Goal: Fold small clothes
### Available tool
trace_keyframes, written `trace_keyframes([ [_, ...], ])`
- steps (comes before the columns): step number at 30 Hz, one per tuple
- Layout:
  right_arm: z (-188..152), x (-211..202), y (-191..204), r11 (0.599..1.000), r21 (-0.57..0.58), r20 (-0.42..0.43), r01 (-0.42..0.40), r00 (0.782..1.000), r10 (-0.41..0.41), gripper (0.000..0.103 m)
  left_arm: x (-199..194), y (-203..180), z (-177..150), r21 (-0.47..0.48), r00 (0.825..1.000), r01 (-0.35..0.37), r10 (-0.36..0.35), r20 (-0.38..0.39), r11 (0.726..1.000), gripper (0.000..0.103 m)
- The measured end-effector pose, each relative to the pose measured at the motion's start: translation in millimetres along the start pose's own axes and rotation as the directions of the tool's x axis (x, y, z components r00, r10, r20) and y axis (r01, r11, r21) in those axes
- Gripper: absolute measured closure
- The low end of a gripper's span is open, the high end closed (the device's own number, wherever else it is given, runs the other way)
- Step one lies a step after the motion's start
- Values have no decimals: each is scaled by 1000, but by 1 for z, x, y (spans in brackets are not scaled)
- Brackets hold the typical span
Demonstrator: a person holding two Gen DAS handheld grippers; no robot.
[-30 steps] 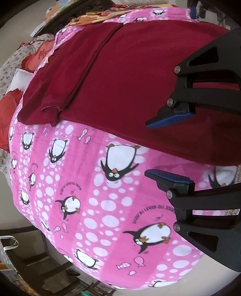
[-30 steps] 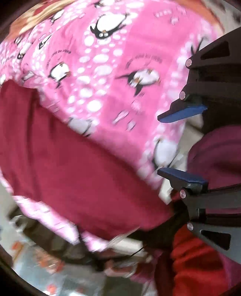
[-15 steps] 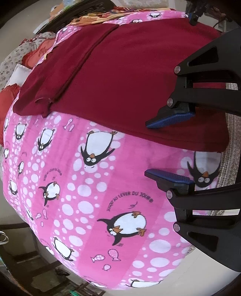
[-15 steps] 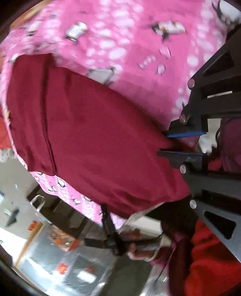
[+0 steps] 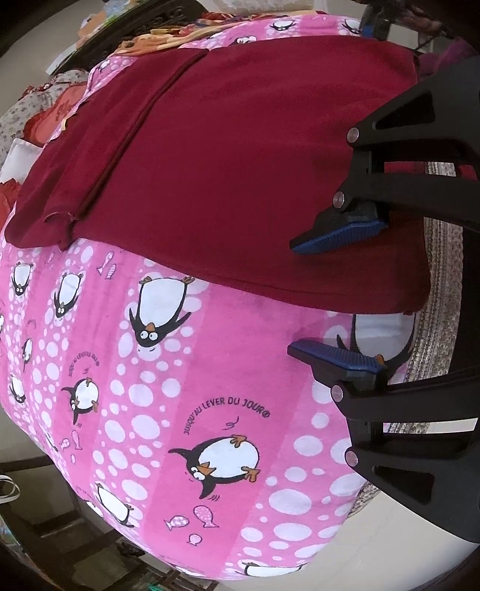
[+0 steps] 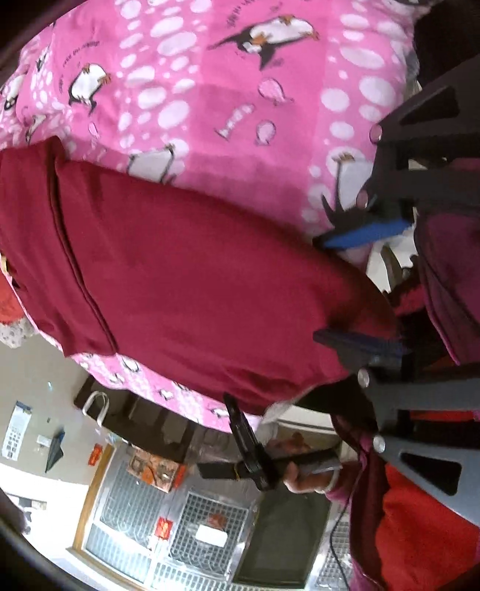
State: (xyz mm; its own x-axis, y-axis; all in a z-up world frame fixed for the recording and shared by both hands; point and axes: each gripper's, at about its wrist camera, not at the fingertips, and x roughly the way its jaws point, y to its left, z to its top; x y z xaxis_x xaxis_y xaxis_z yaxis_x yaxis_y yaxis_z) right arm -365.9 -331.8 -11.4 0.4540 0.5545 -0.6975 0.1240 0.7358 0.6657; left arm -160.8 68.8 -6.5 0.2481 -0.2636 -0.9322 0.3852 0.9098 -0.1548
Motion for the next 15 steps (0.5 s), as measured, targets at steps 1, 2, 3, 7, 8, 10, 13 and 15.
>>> trace_keyframes([
  [1,-1,2,2,1000,-4,2,1,1000,-1,59,1,-2,0,-1,1000,-1,1,-1,1000,52],
  [2,-1,-2,0,1000,-6,3,-4,1000,4,59,2,-3,1,-1,1000,-1,1,-3,1000,52],
  [3,-1,-2,0,1000,-3,5,-17,1000,17,59,2,-4,1,3,1000,-2,2,-4,1000,51],
  [7,-4,6,9,997,-12,0,-73,997,73,59,5,-6,2,15,1000,0,0,-12,1000,50],
  [8,-5,9,12,997,-18,-4,-79,997,79,59,5,-6,3,15,1000,5,-4,-13,1000,50],
  [10,-5,15,11,996,-20,-6,-88,996,88,59,8,-5,4,17,999,30,-29,-19,999,40],
  [13,-4,19,11,991,-11,1,-131,991,131,59,10,-9,5,37,999,47,-46,-26,998,34],
  [15,-5,20,11,990,-16,-12,-141,990,141,59,12,-13,4,67,999,38,-36,-31,997,32],
])
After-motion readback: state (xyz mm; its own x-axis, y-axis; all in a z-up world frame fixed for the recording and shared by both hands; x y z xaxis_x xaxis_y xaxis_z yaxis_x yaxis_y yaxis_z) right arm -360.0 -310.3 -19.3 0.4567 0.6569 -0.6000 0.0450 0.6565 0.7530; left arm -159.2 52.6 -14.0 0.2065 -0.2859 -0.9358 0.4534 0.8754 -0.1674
